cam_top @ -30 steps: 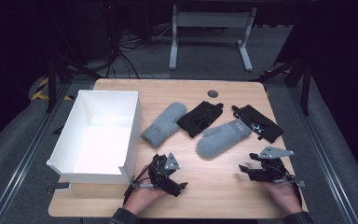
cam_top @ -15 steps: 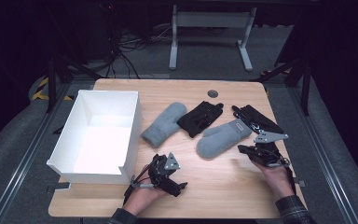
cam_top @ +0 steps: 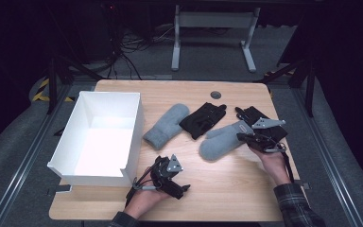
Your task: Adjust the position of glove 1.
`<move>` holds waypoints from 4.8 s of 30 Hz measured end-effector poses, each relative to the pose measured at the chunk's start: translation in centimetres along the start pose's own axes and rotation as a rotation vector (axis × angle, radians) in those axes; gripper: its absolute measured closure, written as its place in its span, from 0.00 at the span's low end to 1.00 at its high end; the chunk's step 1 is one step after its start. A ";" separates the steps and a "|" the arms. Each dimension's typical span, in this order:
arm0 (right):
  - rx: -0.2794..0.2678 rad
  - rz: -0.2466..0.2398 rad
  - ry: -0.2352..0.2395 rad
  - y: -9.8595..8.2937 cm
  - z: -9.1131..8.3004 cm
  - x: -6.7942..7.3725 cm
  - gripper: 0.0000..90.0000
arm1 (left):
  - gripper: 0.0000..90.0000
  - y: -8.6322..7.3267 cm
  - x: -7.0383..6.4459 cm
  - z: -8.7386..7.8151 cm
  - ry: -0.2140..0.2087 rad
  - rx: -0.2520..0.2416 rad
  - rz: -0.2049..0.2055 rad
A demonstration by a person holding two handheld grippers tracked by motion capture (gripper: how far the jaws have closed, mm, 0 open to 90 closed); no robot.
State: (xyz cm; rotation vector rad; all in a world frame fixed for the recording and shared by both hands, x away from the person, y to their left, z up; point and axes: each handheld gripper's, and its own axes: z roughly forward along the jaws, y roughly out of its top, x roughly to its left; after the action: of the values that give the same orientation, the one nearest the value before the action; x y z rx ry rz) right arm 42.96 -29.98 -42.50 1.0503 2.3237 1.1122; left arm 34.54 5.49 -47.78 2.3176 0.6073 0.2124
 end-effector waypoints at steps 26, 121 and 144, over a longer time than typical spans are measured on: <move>0.075 -0.043 0.041 0.1 3.7 -0.5 1.00 | 0.00 0.0 -0.1 0.0 0.004 0.000 -0.005; 0.213 -0.153 0.202 -4.5 -2.4 5.2 1.00 | 0.88 2.6 0.7 -0.8 0.082 0.019 -0.064; 0.235 -0.211 0.345 -3.8 -0.4 8.1 1.00 | 1.00 5.5 2.4 1.8 0.040 0.037 -0.129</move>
State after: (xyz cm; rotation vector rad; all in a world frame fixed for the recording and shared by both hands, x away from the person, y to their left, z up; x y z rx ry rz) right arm 35.61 -25.63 -45.26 0.7058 2.8170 1.0223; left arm 39.23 2.12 -45.33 2.3046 0.7844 0.1887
